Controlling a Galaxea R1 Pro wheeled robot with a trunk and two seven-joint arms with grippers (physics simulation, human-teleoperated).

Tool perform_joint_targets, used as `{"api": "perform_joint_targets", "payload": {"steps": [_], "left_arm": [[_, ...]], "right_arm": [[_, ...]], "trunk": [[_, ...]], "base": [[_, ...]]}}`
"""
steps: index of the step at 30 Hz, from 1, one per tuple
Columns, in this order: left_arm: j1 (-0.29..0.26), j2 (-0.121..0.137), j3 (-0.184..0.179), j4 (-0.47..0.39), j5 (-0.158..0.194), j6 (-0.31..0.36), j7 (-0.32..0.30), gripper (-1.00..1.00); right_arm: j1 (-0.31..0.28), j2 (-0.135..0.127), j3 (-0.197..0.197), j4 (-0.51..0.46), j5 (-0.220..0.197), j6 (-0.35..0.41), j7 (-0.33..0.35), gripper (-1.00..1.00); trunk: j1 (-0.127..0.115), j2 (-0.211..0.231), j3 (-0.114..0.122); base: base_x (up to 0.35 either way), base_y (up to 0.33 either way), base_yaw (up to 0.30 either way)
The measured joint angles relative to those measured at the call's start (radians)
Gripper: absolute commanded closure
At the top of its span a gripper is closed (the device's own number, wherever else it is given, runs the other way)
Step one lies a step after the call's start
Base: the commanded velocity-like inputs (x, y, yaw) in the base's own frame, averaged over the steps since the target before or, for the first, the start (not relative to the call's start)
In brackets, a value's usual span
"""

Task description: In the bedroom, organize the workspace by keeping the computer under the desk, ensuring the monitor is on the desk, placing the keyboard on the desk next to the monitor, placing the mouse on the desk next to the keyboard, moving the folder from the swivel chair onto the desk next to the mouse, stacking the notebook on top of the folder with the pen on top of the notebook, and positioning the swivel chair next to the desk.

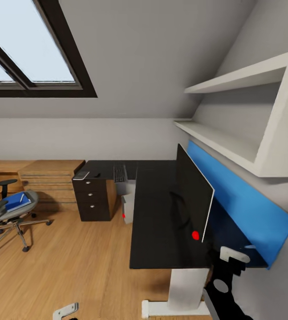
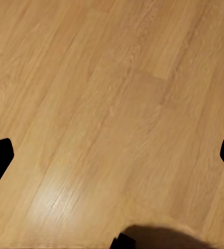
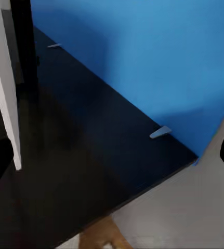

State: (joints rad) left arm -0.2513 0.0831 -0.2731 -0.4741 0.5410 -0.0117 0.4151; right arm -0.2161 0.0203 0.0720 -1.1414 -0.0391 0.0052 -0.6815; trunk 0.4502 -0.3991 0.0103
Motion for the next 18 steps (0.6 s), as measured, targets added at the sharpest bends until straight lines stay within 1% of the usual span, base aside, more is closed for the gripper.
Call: {"api": "perform_joint_targets", "payload": {"steps": [1, 4, 5, 8, 11, 12, 13, 15, 16, 18], "left_arm": [[0.000, 0.000, 0.001, 0.012, 0.002, 0.000, 0.000, -1.00], [0.000, 0.000, 0.002, 0.045, 0.002, -0.001, 0.000, -1.00], [0.000, 0.000, 0.003, 0.077, 0.002, -0.006, 0.000, -1.00], [0.000, 0.000, 0.002, 0.133, 0.001, -0.029, 0.000, -1.00], [0.000, -0.001, 0.003, 0.194, 0.000, -0.078, -0.002, -1.00], [0.000, -0.004, 0.004, 0.234, 0.001, -0.117, -0.009, -1.00], [0.000, -0.006, 0.004, 0.256, 0.001, -0.138, -0.016, -1.00], [0.000, -0.011, 0.004, 0.299, 0.002, -0.174, -0.035, -1.00], [0.000, -0.015, 0.006, 0.352, 0.005, -0.215, -0.075, -1.00], [0.000, -0.018, 0.004, 0.395, 0.005, -0.243, -0.127, -1.00]], "right_arm": [[0.003, 0.014, 0.000, 0.052, -0.001, -0.016, -0.001, -1.00], [0.005, 0.021, 0.000, 0.119, 0.001, -0.049, -0.002, -1.00], [0.005, 0.023, -0.001, 0.166, 0.000, -0.085, -0.002, -1.00], [0.006, 0.025, -0.002, 0.243, 0.001, -0.162, -0.002, -1.00], [0.006, 0.027, -0.003, 0.320, 0.001, -0.242, 0.000, -1.00], [0.006, 0.027, -0.003, 0.371, 0.001, -0.290, 0.001, -1.00], [0.006, 0.027, -0.002, 0.398, 0.002, -0.313, 0.002, -1.00], [0.006, 0.027, -0.003, 0.448, 0.002, -0.352, 0.003, -1.00], [0.006, 0.028, -0.003, 0.515, 0.001, -0.398, 0.004, -1.00], [0.006, 0.028, -0.003, 0.596, 0.002, -0.445, 0.010, -1.00]], "trunk": [[0.000, 0.000, 0.000], [0.000, 0.000, 0.000], [0.000, 0.000, 0.000], [0.000, 0.000, 0.000], [0.000, 0.000, 0.000], [0.000, 0.000, 0.000], [0.000, 0.000, 0.000], [0.000, 0.000, 0.000], [0.000, 0.000, 0.000], [0.000, 0.000, 0.000]], "base": [[-0.293, -0.187, 0.000], [-0.292, -0.189, 0.000], [-0.292, -0.189, 0.000], [-0.292, -0.190, 0.000], [-0.292, -0.190, 0.000], [-0.292, -0.190, 0.000], [-0.292, -0.190, 0.000], [-0.292, -0.190, 0.000], [-0.292, -0.190, 0.000], [-0.292, -0.188, 0.000]]}}
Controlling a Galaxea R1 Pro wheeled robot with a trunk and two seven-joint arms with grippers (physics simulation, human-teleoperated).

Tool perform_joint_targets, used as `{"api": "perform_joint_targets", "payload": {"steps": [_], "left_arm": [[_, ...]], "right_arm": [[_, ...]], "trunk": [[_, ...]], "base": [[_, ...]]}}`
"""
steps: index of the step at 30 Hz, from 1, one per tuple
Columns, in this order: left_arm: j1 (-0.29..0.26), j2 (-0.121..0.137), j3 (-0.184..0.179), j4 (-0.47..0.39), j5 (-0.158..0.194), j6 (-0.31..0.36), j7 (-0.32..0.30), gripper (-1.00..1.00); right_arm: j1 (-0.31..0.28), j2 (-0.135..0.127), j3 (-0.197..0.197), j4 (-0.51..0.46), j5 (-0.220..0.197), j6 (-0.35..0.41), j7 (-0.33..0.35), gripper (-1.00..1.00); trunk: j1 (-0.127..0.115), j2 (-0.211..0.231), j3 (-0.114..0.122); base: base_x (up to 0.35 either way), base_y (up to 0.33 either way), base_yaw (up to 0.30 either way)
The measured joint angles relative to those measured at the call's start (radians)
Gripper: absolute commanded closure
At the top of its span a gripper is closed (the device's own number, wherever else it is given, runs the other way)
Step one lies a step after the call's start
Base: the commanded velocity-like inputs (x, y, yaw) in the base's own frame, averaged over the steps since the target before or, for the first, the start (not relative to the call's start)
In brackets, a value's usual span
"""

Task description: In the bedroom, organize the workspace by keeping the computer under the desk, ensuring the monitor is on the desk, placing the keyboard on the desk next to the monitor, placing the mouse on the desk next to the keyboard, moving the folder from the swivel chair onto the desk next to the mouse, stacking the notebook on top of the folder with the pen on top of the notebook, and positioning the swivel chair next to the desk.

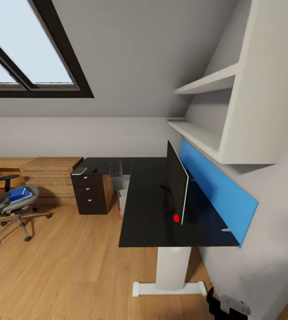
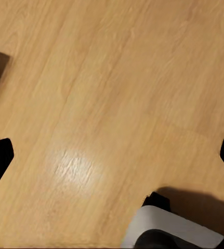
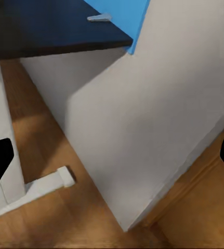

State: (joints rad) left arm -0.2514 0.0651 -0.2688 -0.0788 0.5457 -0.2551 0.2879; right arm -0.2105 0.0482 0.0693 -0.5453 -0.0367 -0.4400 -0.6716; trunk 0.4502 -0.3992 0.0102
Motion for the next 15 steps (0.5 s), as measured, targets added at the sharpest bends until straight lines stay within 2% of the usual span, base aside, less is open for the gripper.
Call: {"api": "perform_joint_targets", "payload": {"steps": [2, 5, 7, 10, 15], "left_arm": [[0.000, -0.005, 0.000, 0.022, 0.000, -0.013, -0.031, -1.00], [0.000, -0.007, 0.000, 0.028, 0.000, -0.019, -0.039, -1.00], [0.000, -0.008, 0.000, 0.029, 0.000, -0.021, -0.040, -1.00], [0.000, -0.012, 0.000, 0.030, 0.001, -0.031, -0.041, -1.00], [0.000, -0.040, 0.000, 0.030, 0.004, -0.049, -0.041, -1.00]], "right_arm": [[0.000, 0.000, 0.000, 0.085, 0.000, -0.054, 0.023, -1.00], [0.000, 0.000, 0.001, 0.135, 0.001, -0.080, 0.085, -1.00], [0.000, 0.000, 0.001, 0.145, 0.001, -0.084, 0.116, -1.00], [0.000, 0.001, 0.000, 0.164, 0.000, -0.089, 0.201, -1.00], [0.000, 0.012, 0.000, 0.177, 0.000, -0.093, 0.282, -1.00]], "trunk": [[0.000, 0.000, 0.000], [0.000, 0.000, 0.000], [0.000, 0.000, 0.000], [0.000, 0.000, 0.000], [-0.001, 0.000, 0.000]], "base": [[-0.287, -0.155, 0.000], [-0.156, -0.062, 0.000], [-0.073, -0.029, 0.000], [-0.028, -0.011, 0.000], [-0.008, -0.003, 0.000]]}}
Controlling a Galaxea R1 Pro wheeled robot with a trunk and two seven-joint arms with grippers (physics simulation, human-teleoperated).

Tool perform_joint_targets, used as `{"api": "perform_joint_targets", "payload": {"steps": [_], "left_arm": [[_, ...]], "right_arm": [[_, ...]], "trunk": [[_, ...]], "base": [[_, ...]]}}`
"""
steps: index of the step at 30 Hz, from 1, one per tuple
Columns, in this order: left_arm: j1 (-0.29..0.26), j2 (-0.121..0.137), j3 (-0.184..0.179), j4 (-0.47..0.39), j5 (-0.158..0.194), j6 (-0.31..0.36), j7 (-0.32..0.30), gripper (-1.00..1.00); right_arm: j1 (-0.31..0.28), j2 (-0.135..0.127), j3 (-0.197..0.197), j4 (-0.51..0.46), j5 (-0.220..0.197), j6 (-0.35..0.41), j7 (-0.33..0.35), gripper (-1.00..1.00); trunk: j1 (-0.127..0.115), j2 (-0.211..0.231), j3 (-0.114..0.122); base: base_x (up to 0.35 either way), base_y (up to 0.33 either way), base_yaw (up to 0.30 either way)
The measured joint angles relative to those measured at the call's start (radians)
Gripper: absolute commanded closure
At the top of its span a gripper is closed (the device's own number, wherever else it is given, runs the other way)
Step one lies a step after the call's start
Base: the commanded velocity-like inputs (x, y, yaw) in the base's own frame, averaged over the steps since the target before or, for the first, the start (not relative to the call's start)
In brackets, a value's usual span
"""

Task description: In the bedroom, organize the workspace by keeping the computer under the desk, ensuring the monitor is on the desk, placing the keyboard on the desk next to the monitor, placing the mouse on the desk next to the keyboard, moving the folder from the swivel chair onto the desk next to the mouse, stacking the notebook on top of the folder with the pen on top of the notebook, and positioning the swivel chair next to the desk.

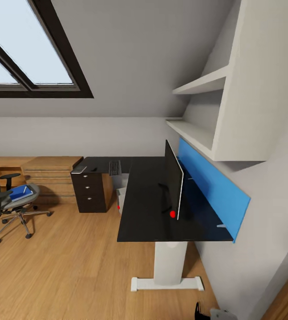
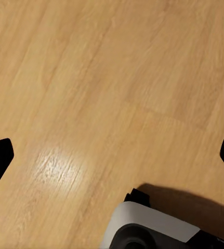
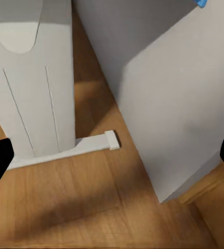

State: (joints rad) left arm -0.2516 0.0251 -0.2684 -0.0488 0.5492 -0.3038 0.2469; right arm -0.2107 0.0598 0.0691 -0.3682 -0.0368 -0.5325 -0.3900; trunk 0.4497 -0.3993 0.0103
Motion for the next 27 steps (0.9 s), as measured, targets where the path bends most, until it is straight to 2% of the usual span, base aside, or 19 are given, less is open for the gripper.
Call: {"api": "perform_joint_targets", "payload": {"steps": [7, 10, 15, 20, 27], "left_arm": [[0.000, -0.007, 0.004, 0.000, 0.001, -0.003, -0.001, -1.00], [0.000, -0.008, 0.004, 0.000, 0.000, -0.004, -0.001, -1.00], [0.000, -0.008, 0.004, 0.000, -0.001, -0.004, 0.000, -1.00], [0.000, -0.008, 0.004, 0.000, -0.002, -0.003, 0.000, -1.00], [0.000, -0.015, 0.001, 0.000, -0.002, -0.001, 0.000, -1.00]], "right_arm": [[0.000, 0.013, 0.002, 0.036, 0.000, 0.001, 0.016, -1.00], [0.000, 0.040, 0.006, 0.052, 0.001, 0.001, 0.016, -1.00], [0.000, 0.046, 0.009, 0.067, 0.001, 0.000, 0.018, -1.00], [0.000, 0.046, 0.010, 0.072, 0.002, 0.000, 0.021, -1.00], [0.000, 0.046, 0.010, 0.074, 0.003, 0.001, 0.079, -1.00]], "trunk": [[0.000, 0.000, 0.000], [0.000, 0.000, 0.000], [0.000, 0.000, -0.002], [0.000, 0.000, -0.006], [0.000, 0.000, -0.007]], "base": [[-0.001, 0.067, 0.032], [0.000, 0.285, 0.252], [0.000, 0.294, 0.217], [0.001, 0.297, 0.063], [0.057, 0.295, 0.007]]}}
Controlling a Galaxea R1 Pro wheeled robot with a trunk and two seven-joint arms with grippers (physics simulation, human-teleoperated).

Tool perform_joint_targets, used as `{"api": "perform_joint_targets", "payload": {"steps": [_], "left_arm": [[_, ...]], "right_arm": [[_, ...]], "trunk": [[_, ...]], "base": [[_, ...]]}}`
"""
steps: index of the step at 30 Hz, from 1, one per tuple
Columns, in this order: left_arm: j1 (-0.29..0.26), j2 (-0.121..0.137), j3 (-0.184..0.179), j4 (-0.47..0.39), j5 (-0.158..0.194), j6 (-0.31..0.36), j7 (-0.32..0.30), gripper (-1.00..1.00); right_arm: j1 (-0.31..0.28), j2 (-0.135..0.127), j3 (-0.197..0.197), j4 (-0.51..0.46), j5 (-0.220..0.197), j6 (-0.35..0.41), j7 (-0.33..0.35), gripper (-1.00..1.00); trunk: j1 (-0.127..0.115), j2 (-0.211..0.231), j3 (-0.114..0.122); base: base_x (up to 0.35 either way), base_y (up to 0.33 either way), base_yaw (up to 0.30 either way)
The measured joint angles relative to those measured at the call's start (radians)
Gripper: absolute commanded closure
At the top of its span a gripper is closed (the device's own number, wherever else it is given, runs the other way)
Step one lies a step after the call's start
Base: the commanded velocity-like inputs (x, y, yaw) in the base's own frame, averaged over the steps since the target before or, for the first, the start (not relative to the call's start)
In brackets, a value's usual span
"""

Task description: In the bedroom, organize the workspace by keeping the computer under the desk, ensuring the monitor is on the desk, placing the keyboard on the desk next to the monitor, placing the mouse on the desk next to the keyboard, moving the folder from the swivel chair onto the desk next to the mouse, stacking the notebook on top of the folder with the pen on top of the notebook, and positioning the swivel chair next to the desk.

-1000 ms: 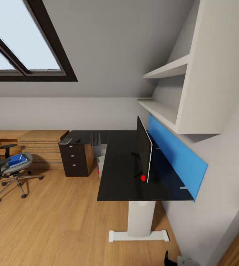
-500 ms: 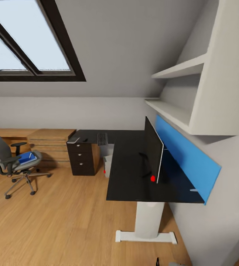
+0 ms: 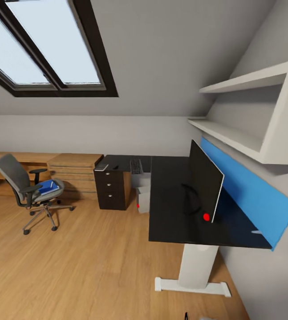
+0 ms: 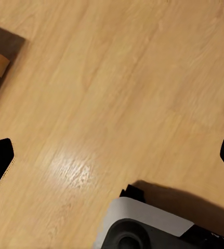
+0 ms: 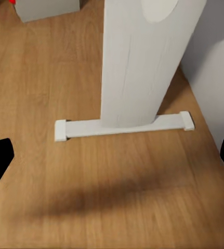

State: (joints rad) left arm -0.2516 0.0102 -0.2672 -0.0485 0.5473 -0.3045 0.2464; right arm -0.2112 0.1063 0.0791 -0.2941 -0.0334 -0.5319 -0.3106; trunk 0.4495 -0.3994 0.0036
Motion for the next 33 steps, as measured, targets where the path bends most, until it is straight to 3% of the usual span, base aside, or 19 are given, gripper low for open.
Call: {"api": "perform_joint_targets", "payload": {"steps": [22, 33], "left_arm": [[0.000, -0.010, -0.002, 0.001, -0.003, 0.006, -0.002, -1.00], [0.000, -0.013, -0.002, 0.001, -0.003, 0.007, -0.002, -1.00]], "right_arm": [[0.000, 0.000, 0.009, 0.013, 0.001, 0.000, 0.037, -1.00], [0.000, 0.000, 0.125, 0.034, 0.001, 0.001, 0.085, -1.00]], "trunk": [[0.000, 0.000, 0.000], [0.000, 0.000, 0.000]], "base": [[0.244, 0.240, -0.001], [0.264, 0.233, -0.030]]}}
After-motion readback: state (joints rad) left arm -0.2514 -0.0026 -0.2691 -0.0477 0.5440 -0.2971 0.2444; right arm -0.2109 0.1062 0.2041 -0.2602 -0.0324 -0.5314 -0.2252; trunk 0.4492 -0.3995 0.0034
